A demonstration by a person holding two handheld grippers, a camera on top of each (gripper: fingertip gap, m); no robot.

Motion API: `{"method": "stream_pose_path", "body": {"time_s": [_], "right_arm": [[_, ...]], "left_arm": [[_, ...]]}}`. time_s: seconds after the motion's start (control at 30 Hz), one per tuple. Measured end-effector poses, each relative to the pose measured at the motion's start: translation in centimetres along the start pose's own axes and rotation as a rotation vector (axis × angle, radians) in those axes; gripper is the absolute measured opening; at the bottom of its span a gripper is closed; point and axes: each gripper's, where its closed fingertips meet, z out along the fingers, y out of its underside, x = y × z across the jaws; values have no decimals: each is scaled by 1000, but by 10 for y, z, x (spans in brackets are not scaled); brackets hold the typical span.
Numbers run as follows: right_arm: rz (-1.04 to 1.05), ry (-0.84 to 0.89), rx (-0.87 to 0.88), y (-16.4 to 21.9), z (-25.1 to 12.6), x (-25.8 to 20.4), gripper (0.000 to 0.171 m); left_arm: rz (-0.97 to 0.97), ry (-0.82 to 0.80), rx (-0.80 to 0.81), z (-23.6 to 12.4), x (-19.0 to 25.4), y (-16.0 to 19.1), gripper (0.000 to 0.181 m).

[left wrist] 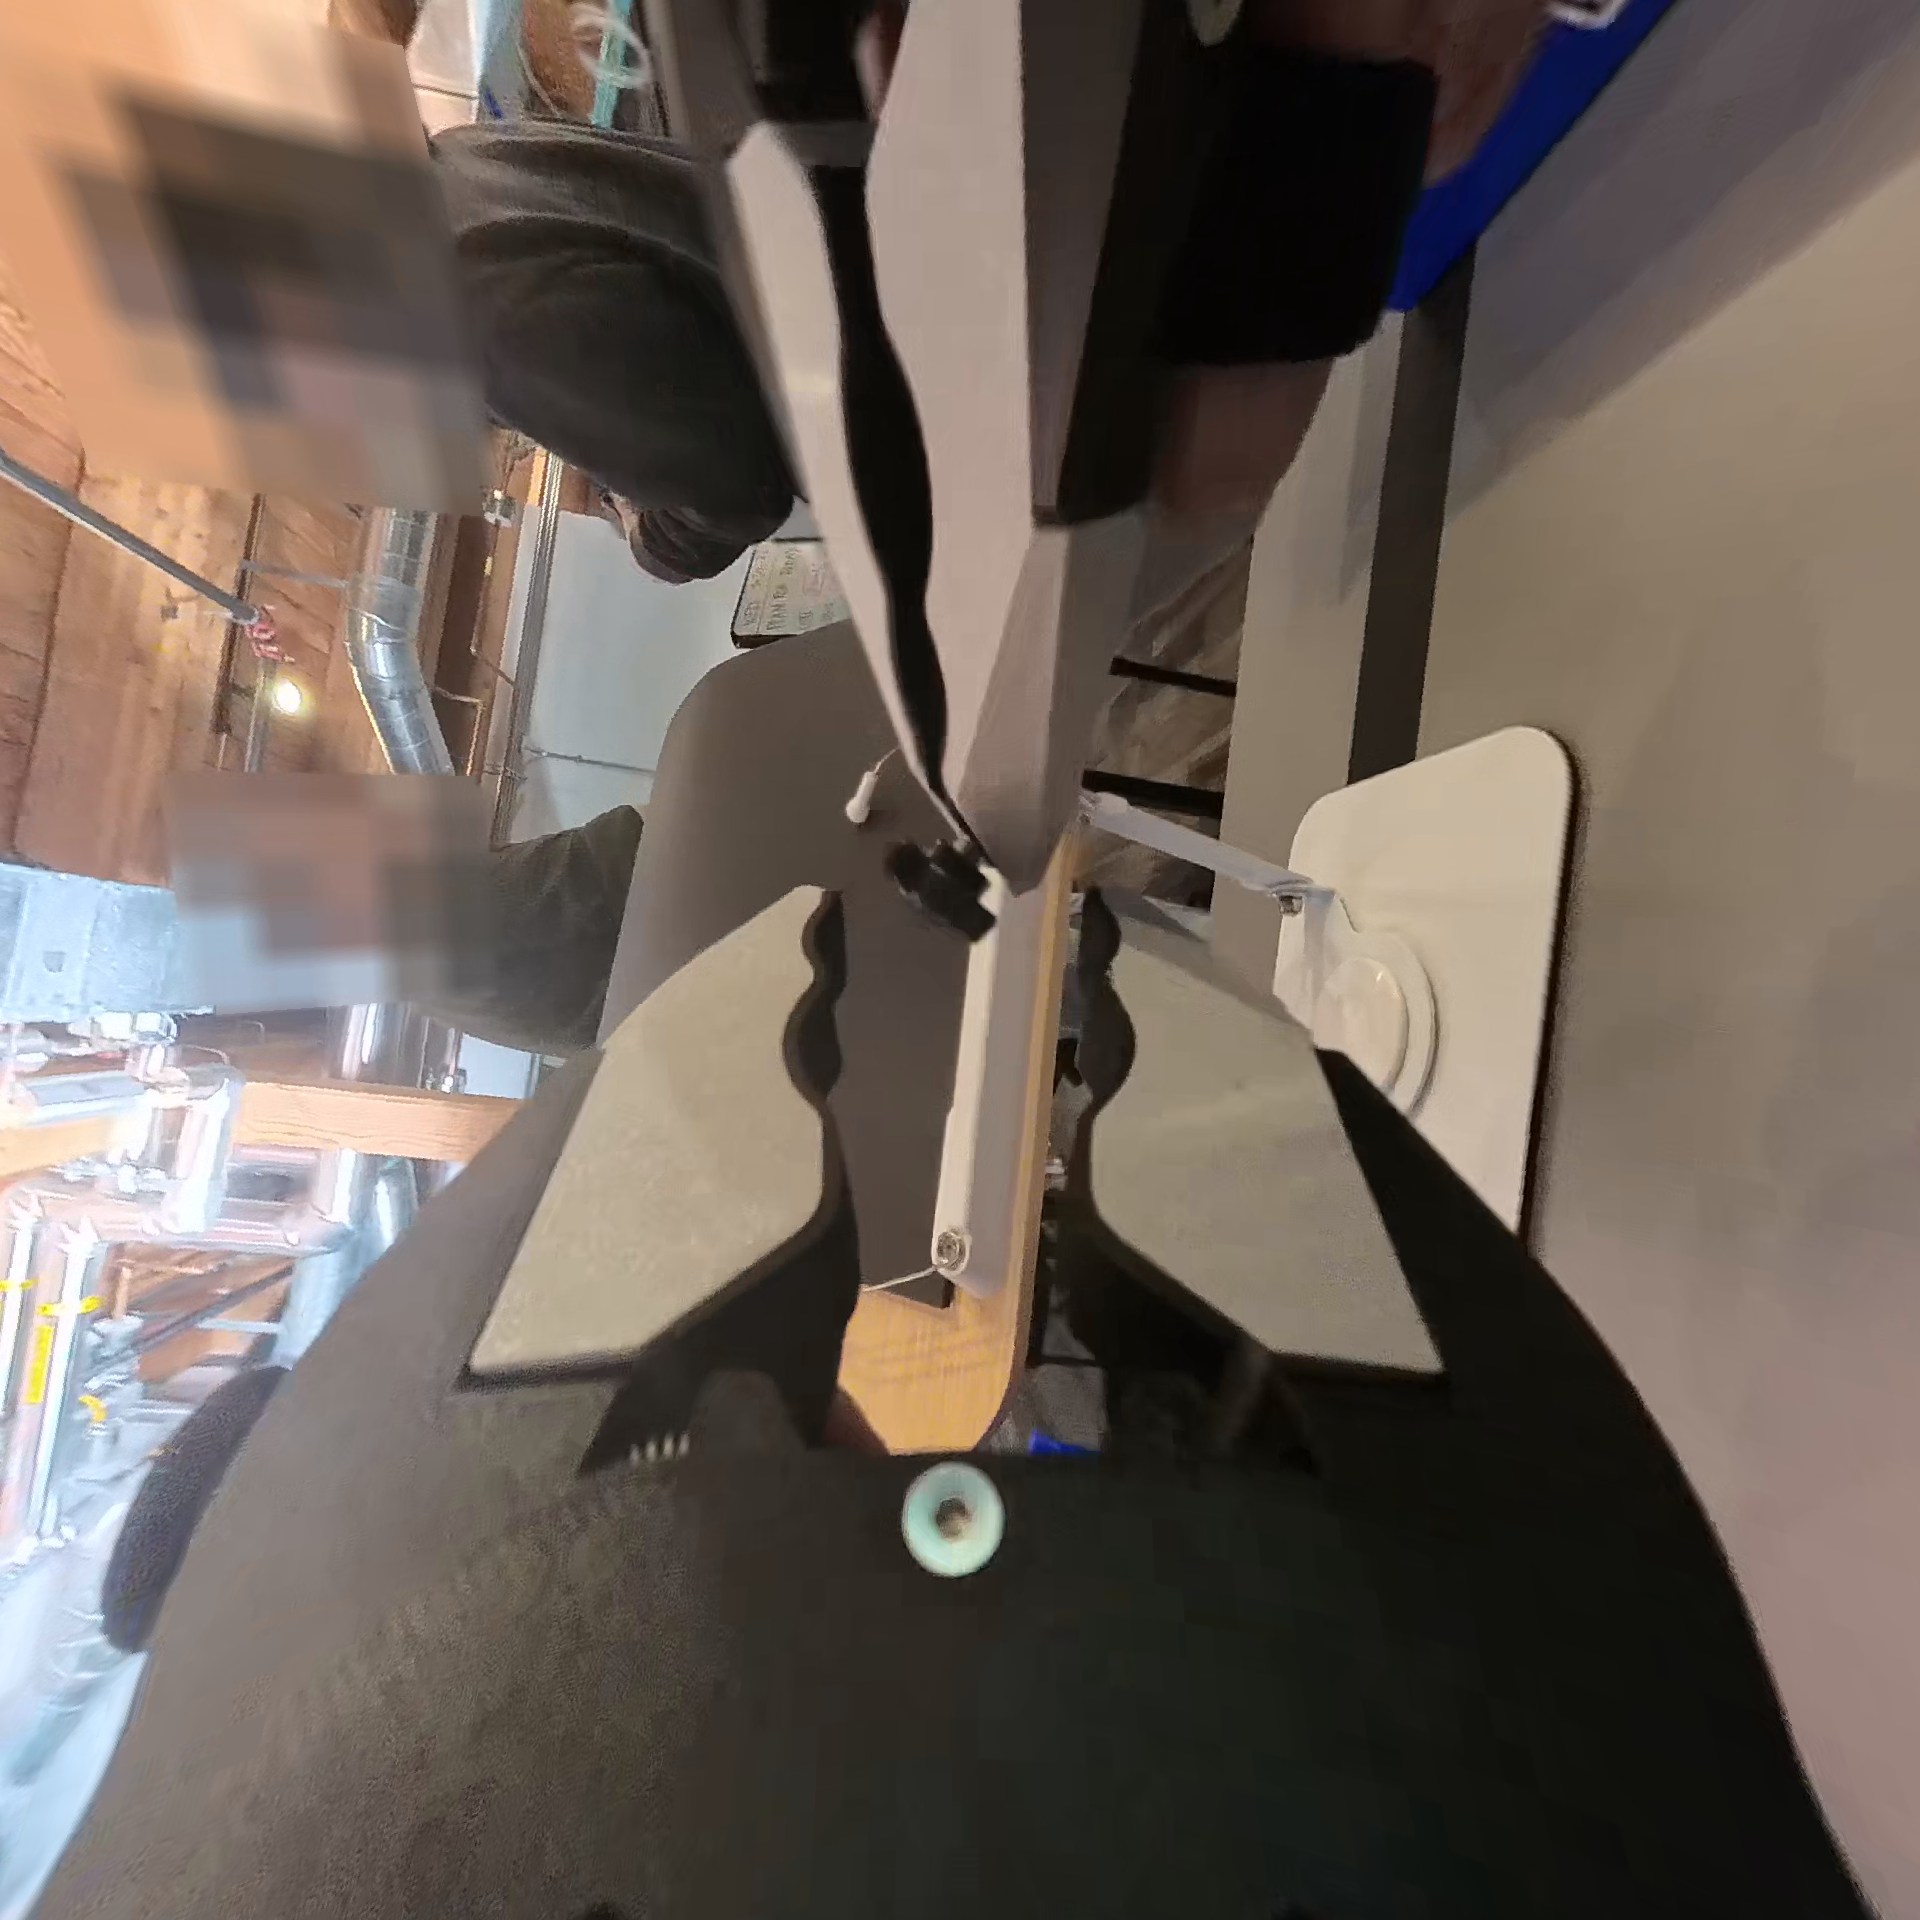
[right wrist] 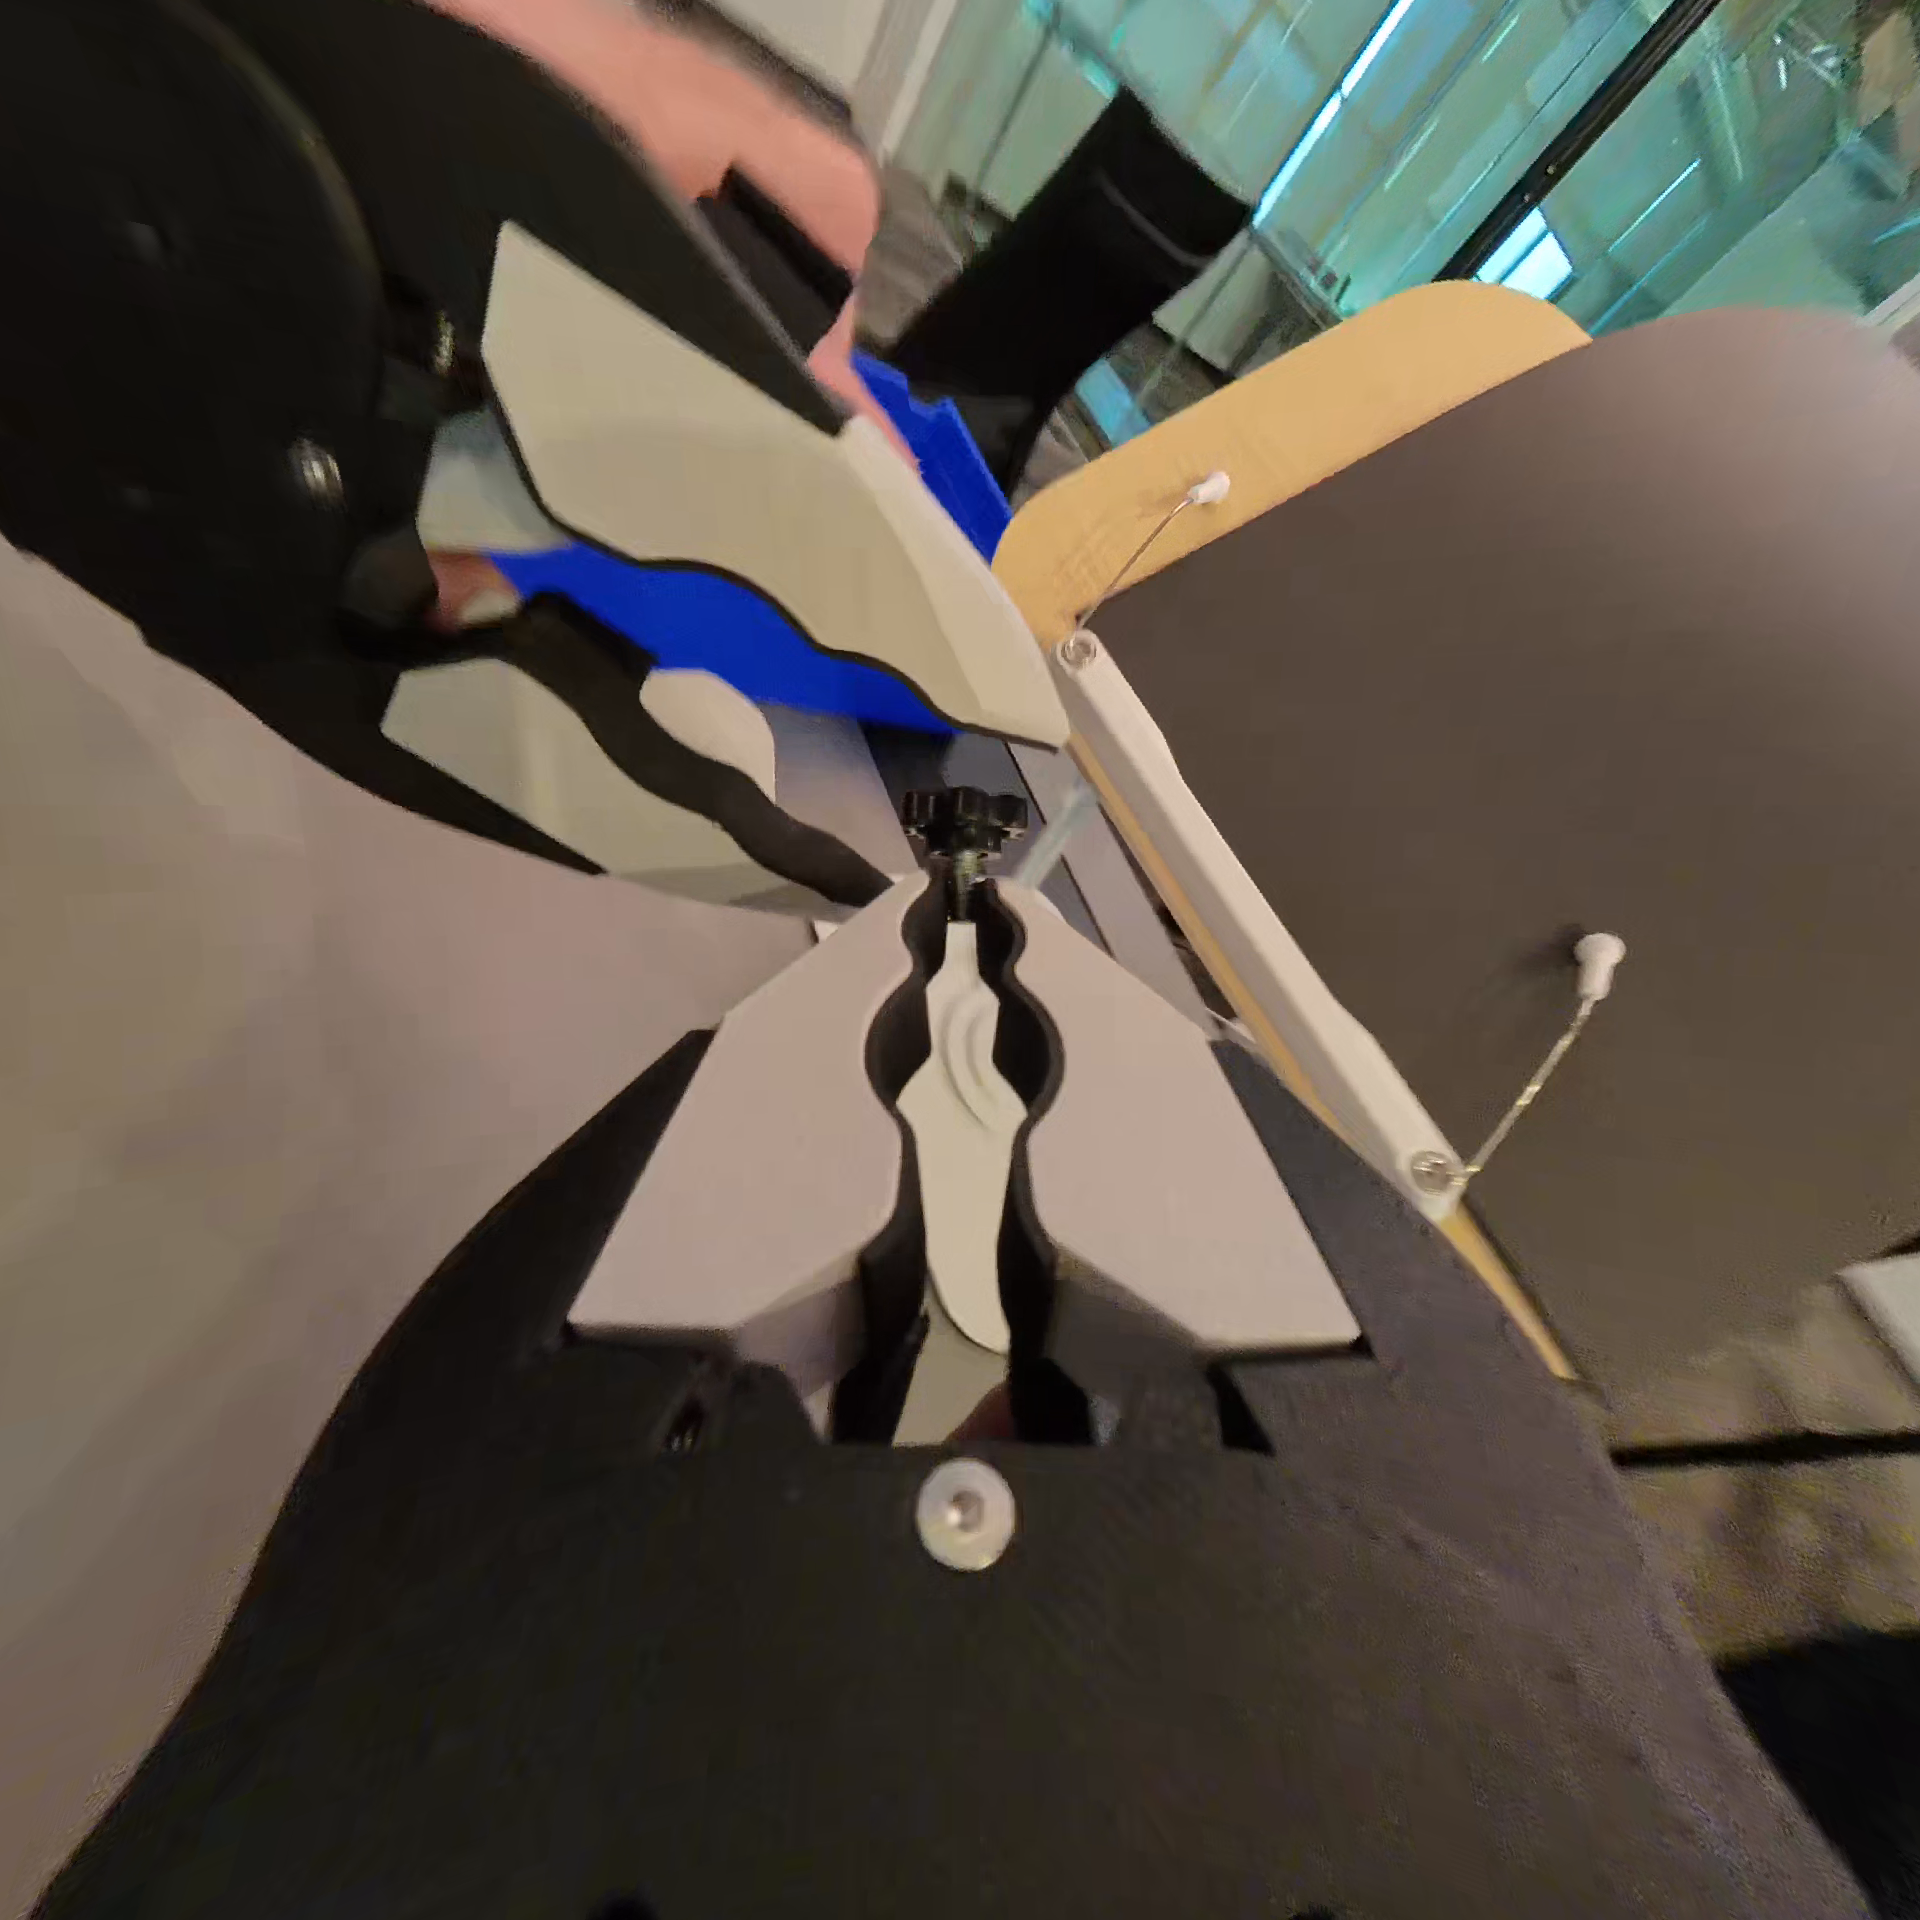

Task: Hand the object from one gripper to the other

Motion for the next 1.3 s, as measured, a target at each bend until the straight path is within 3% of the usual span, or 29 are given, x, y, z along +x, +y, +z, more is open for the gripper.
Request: {"method": "stream_pose_path", "body": {"time_s": [0.2,0.4,0.6,0.87,1.3], "right_arm": [[517,-180,348,-30,-11,9,2],[717,-368,494,-43,-12,-5,2],[757,-455,520,-46,-14,-13,2],[776,-505,527,-45,-18,-15,2],[477,-478,313,-25,-19,-32,3]], "left_arm": [[-149,-123,67,-3,-25,0,45],[-146,-159,124,-7,-28,-8,46],[-98,-169,196,-13,-26,-20,33],[-101,-156,216,-15,-24,-22,32],[-6,-81,262,-18,-5,-32,27]]}}
